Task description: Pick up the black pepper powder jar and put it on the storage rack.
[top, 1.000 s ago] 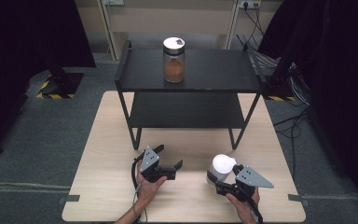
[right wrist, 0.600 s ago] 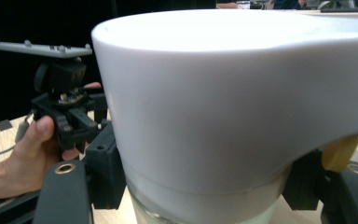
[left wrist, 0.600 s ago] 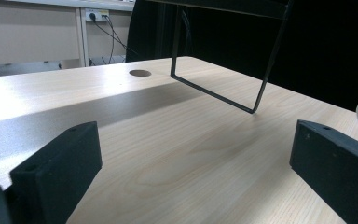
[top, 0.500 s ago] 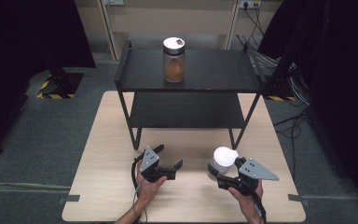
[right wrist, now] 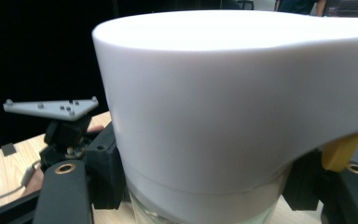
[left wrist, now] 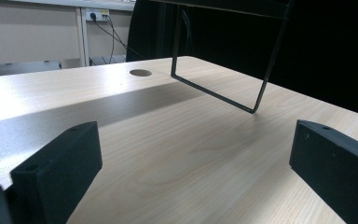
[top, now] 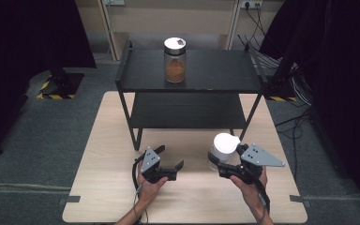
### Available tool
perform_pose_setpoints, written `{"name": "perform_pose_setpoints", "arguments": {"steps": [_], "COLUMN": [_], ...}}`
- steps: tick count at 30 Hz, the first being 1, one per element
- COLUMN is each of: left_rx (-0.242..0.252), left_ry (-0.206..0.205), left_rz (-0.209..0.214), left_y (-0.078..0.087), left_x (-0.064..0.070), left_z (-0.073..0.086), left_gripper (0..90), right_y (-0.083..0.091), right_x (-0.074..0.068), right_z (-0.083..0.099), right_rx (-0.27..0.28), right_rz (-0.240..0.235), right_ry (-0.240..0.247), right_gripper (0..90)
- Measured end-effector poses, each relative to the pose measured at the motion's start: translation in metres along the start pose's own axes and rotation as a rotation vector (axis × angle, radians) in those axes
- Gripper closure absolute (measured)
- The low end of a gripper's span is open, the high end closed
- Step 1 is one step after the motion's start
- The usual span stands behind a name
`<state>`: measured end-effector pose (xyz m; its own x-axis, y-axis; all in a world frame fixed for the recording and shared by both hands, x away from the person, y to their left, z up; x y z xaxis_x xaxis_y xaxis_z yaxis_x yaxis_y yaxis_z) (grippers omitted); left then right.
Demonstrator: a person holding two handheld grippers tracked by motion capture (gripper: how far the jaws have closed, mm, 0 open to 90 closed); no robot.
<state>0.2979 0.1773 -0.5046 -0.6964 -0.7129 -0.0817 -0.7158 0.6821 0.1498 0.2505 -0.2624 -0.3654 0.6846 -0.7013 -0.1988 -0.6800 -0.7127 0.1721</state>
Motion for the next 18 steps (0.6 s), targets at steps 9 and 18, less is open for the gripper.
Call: {"name": "perform_pose_setpoints", "arguments": {"steps": [9, 18], "left_rx": [0.001, 0.001], "left_ry": [0.002, 0.003], "left_rz": [0.001, 0.001], "left_y": [0.0, 0.0], "left_x": [0.0, 0.0], "left_z": [0.0, 0.0], "left_gripper": [1.5, 1.5], "right_y": [-0.005, -0.012], "right_x": [-0.004, -0.008], "right_z": [-0.035, -0.07], "right_rx": [-0.003, -0.009], "right_rz": [-0.02, -0.026], "right_ry": [0.006, 0.011], "right_gripper": [30.9, 30.9]}}
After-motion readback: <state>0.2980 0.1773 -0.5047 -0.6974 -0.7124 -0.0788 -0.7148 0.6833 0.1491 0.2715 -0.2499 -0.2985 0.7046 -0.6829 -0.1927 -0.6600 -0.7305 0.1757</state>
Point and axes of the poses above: each handheld gripper's, and its own axes: y roughly backward along the jaws, z roughly out of its underside, x roughly to its right, the point moved 4 cm from there along -y, roughly forward along the jaws, and after that the axes turned 12 degrees about -y, right-handed, at the moved point
